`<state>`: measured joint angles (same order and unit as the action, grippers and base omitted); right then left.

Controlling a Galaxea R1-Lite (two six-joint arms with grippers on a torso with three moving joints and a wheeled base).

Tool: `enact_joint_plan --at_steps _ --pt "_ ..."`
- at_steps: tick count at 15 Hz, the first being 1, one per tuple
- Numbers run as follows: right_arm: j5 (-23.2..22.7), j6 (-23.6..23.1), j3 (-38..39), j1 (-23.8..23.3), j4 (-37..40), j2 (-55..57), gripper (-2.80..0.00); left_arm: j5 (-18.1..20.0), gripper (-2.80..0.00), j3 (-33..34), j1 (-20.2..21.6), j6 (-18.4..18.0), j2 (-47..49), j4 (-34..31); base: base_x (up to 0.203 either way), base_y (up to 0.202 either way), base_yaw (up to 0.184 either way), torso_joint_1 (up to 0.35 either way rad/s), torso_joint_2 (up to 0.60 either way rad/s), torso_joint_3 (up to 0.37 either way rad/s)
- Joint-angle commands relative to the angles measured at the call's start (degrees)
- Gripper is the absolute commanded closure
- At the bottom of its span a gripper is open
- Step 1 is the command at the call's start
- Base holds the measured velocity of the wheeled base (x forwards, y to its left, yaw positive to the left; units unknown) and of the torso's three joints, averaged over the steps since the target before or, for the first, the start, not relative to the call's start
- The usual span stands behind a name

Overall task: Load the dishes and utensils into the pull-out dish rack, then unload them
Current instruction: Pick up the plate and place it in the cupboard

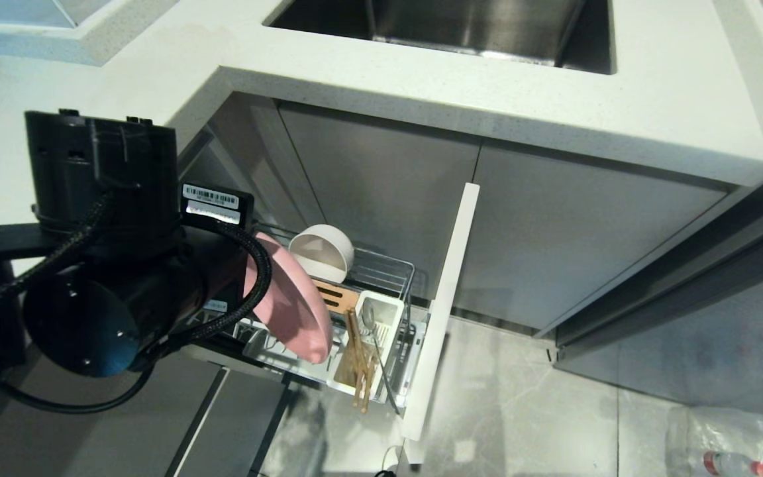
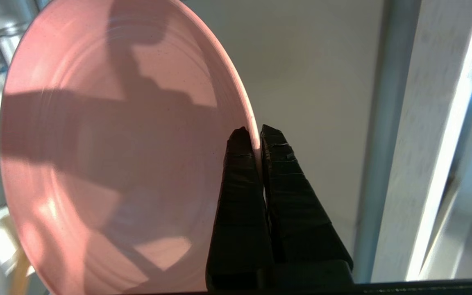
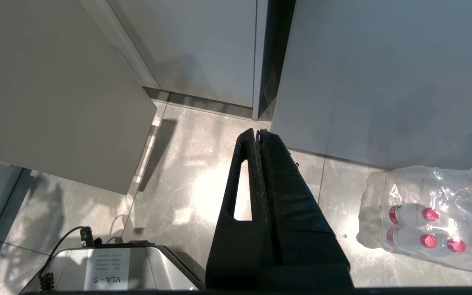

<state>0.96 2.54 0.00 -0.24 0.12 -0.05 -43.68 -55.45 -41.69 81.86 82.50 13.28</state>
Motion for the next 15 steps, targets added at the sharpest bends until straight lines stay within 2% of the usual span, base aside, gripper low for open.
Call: enact_joint_plan --at_steps 1,5,11,15 --pt "0.00 0.01 0.09 0.00 -0.01 0.05 0.00 -0.27 0.00 1.55 1.47 0.48 1.88 3.96 0.000 0.000 0.000 0.000 0.00 0.000" --pt "0.00 0.01 0.09 0.06 -0.03 0.05 0.00 -0.22 0.00 6.11 2.66 -0.15 4.70 14.62 0.000 0.000 0.000 0.000 0.00 0.000" --pt "0.00 0.01 0.09 -0.02 0.02 0.05 0.00 -0.44 0.00 6.79 4.67 -0.56 6.09 16.56 0.000 0.000 0.000 0.000 0.00 0.000" --pt "0.00 0.01 0.09 0.07 -0.02 0.05 0.00 -0.44 0.00 8.85 5.90 -0.21 6.35 21.35 0.000 0.000 0.000 0.000 0.00 0.000"
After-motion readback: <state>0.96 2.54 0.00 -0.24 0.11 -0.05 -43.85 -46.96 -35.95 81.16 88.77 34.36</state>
